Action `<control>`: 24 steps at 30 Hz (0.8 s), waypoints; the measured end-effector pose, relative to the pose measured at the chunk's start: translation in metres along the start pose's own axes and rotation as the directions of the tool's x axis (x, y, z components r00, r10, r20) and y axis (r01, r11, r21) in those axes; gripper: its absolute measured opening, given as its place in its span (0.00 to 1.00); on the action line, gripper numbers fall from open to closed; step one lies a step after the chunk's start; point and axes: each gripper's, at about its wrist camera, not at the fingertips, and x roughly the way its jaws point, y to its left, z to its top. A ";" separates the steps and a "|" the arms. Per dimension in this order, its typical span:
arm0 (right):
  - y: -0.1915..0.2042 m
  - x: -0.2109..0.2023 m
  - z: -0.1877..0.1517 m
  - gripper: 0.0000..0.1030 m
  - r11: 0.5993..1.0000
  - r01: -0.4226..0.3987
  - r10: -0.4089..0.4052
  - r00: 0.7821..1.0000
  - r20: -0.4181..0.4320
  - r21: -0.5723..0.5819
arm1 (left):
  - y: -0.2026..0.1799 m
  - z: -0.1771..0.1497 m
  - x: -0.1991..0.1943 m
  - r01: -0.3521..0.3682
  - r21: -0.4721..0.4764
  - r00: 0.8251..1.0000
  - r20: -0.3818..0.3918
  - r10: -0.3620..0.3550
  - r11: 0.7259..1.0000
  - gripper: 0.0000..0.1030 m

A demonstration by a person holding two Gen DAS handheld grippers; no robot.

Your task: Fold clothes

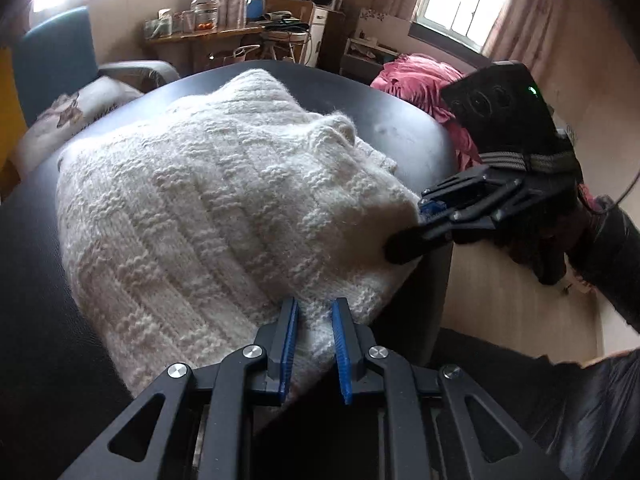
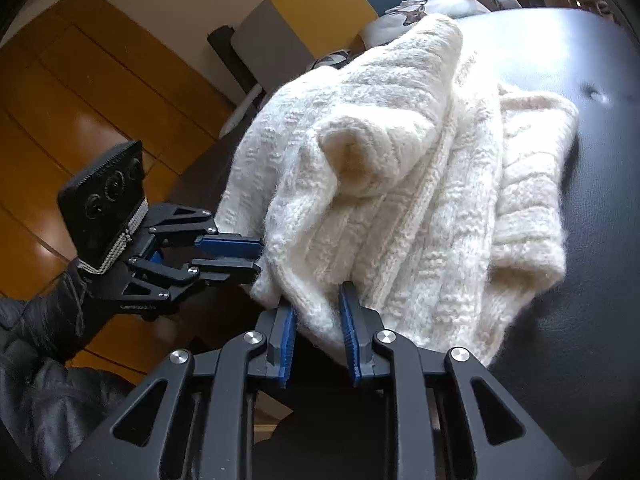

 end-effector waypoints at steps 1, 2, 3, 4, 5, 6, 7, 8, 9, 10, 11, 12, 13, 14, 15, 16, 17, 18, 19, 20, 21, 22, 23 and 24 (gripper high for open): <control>0.010 0.015 0.005 0.31 1.000 0.011 -0.011 1.000 -0.004 -0.005 | 0.004 -0.001 -0.001 0.013 -0.025 1.000 0.007 -0.013 1.000 0.16; 0.018 0.019 0.007 0.42 1.000 0.014 -0.014 1.000 -0.006 -0.006 | 0.008 -0.002 -0.003 0.027 -0.052 1.000 0.014 -0.027 0.998 0.16; 0.027 0.015 0.005 0.51 1.000 0.001 -0.001 1.000 -0.003 -0.008 | 0.010 -0.004 -0.004 0.033 -0.066 0.999 0.021 -0.032 0.997 0.16; 0.036 0.007 0.004 0.73 0.999 -0.031 0.031 1.000 -0.002 -0.017 | 0.012 -0.007 -0.006 0.038 -0.079 0.999 0.028 -0.036 0.996 0.16; 0.045 -0.001 0.004 0.91 0.997 -0.071 0.071 0.997 -0.005 -0.032 | 0.011 -0.007 -0.006 0.036 -0.082 0.999 0.032 -0.034 0.996 0.16; 0.050 -0.003 0.005 0.96 0.995 -0.091 0.091 0.996 -0.014 -0.044 | 0.010 -0.007 -0.005 0.034 -0.085 0.999 0.036 -0.031 0.996 0.16; 0.053 0.000 0.006 1.00 0.994 -0.095 0.094 0.995 -0.029 -0.054 | 0.009 -0.007 -0.005 0.031 -0.087 0.999 0.039 -0.028 0.996 0.16; 0.056 0.003 0.007 1.00 0.993 -0.100 0.097 0.994 -0.044 -0.064 | 0.009 -0.008 -0.005 0.030 -0.088 0.999 0.041 -0.026 0.996 0.16; 0.058 0.005 0.010 1.00 0.993 -0.098 0.094 0.994 -0.062 -0.065 | 0.009 -0.008 -0.005 0.030 -0.090 0.999 0.043 -0.026 0.995 0.16; 0.057 0.006 0.013 1.00 0.994 -0.099 0.095 0.993 -0.073 -0.042 | 0.009 -0.007 -0.005 0.031 -0.096 0.999 0.045 -0.027 0.995 0.16; 0.054 0.004 0.016 0.99 0.994 -0.109 0.108 0.991 -0.074 -0.002 | 0.009 -0.007 -0.004 0.033 -0.100 0.998 0.048 -0.029 0.994 0.16; 0.053 0.002 0.018 0.97 0.994 -0.103 0.104 0.992 -0.076 0.019 | 0.009 -0.008 -0.004 0.036 -0.104 0.998 0.051 -0.030 0.994 0.16; 0.053 -0.002 0.019 0.82 0.996 -0.082 0.083 0.994 -0.076 0.019 | 0.010 -0.009 -0.005 0.040 -0.110 0.998 0.058 -0.034 0.993 0.16; 0.056 -0.004 0.020 0.47 1.000 -0.027 0.026 0.997 -0.078 -0.011 | 0.010 -0.011 -0.006 0.042 -0.112 0.997 0.062 -0.035 0.993 0.16; 0.058 -0.004 0.020 0.21 0.998 0.046 -0.050 0.995 -0.083 -0.041 | 0.011 -0.013 -0.006 0.043 -0.114 0.997 0.067 -0.036 0.993 0.16; 0.057 -0.002 0.021 0.07 0.993 0.111 -0.115 0.989 -0.092 -0.046 | 0.009 -0.014 -0.007 0.036 -0.108 0.997 0.069 -0.029 0.994 0.16; 0.057 -0.001 0.020 0.07 0.988 0.143 -0.147 0.985 -0.095 -0.054 | 0.007 -0.015 -0.007 0.028 -0.101 0.997 0.072 -0.021 0.995 0.16; 0.057 0.000 0.020 0.07 0.987 0.145 -0.151 0.984 -0.095 -0.063 | 0.006 -0.016 -0.008 0.020 -0.094 0.997 0.075 -0.013 0.995 0.16; 0.059 0.001 0.019 0.07 0.985 0.156 -0.163 0.982 -0.098 -0.076 | 0.005 -0.016 -0.008 0.015 -0.090 0.997 0.073 -0.009 0.996 0.16; 0.062 0.003 0.019 0.07 0.981 0.169 -0.178 0.978 -0.105 -0.091 | 0.004 -0.015 -0.008 0.010 -0.086 0.997 0.071 -0.004 0.996 0.16; 0.068 0.003 0.019 0.07 0.979 0.169 -0.181 0.978 -0.104 -0.112 | 0.003 -0.015 -0.009 0.006 -0.082 0.998 0.069 0.000 0.997 0.16; 0.078 -0.001 0.019 0.07 0.975 0.162 -0.177 0.980 -0.091 -0.149 | 0.002 -0.014 -0.009 0.001 -0.078 0.998 0.067 0.004 0.997 0.16; 0.090 -0.007 0.020 0.07 0.969 0.153 -0.170 0.983 -0.073 -0.192 | 0.001 -0.014 -0.009 -0.001 -0.065 0.998 0.060 0.005 0.998 0.16; 0.100 -0.012 0.019 0.07 0.963 0.137 -0.155 0.986 -0.060 -0.234 | 0.000 -0.014 -0.010 -0.003 -0.051 0.999 0.053 0.006 0.999 0.16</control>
